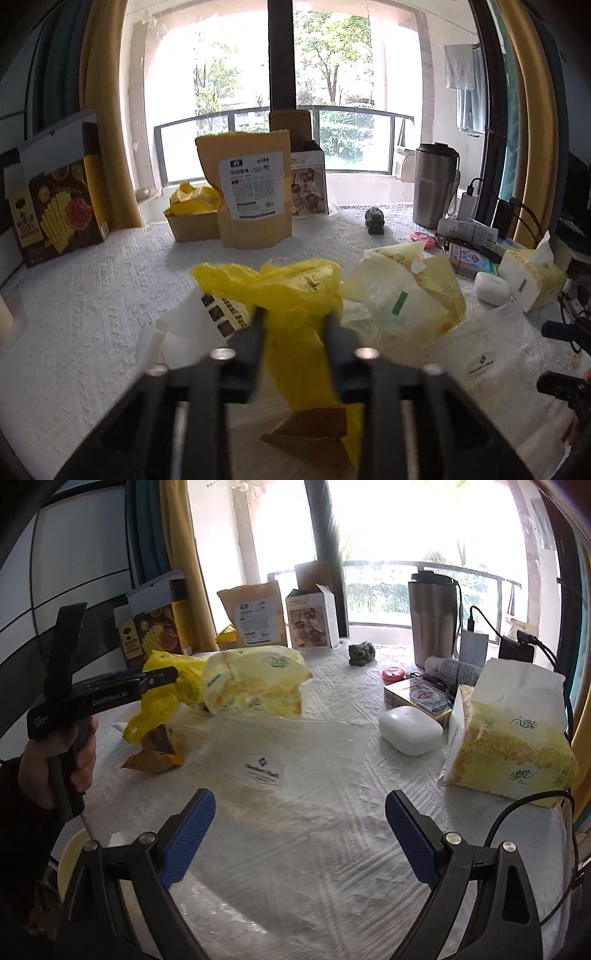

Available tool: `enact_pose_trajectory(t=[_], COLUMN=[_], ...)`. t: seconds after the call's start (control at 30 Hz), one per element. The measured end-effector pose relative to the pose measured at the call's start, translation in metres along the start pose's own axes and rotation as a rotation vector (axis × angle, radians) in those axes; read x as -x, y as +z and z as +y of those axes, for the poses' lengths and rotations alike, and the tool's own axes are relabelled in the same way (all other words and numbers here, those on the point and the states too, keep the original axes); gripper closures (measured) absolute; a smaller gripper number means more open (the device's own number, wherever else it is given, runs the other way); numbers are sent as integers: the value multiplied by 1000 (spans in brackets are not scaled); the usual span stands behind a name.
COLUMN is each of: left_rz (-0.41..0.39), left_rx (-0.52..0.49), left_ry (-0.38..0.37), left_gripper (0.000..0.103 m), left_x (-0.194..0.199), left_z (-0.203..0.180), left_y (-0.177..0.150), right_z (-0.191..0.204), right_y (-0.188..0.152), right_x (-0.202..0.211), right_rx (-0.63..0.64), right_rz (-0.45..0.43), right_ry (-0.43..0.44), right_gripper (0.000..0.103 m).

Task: Collect trash
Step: 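Close the left tool on the yellow plastic bag and lift it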

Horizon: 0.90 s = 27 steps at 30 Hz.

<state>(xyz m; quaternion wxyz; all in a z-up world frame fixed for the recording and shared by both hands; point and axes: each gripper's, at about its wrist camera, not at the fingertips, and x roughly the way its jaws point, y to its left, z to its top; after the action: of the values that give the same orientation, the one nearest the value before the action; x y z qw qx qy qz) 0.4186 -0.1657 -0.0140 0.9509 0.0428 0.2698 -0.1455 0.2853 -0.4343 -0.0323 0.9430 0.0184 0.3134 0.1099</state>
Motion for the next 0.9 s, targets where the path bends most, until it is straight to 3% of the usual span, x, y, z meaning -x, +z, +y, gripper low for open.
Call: enact_pose_trajectory(t=[0.13, 0.27, 0.4, 0.53, 0.57, 0.6, 0.67, 0.9], left_rz=[-72, -164, -249, -289, -300, -307, -313, -312], left_rx=[20, 41, 54, 50, 46, 42, 37, 62], left_ry=[-27, -44, -50, -44, -40, -34, -28, -4], left_gripper=[91, 92, 93, 93, 93, 93, 93, 93], left_x=[16, 45, 77, 106, 115, 122, 135, 176], left_z=[6, 10, 16, 23, 24, 26, 29, 44], left_y=[2, 11, 21, 23, 22, 21, 17, -9], right_z=[-10, -22, -21, -23, -21, -20, -16, 8], right_y=[10, 18, 28, 30, 30, 29, 25, 19], right_x=[-15, -32, -41, -54, -55, -56, -57, -18], right_rx=[-13, -76, -39, -56, -49, -45, -31, 15], right_rz=[57, 137, 139, 167, 165, 172, 188, 78], right_ry=[7, 113, 36, 63, 65, 65, 52, 18], right_gripper=[10, 10, 10, 13, 27, 51, 72, 96])
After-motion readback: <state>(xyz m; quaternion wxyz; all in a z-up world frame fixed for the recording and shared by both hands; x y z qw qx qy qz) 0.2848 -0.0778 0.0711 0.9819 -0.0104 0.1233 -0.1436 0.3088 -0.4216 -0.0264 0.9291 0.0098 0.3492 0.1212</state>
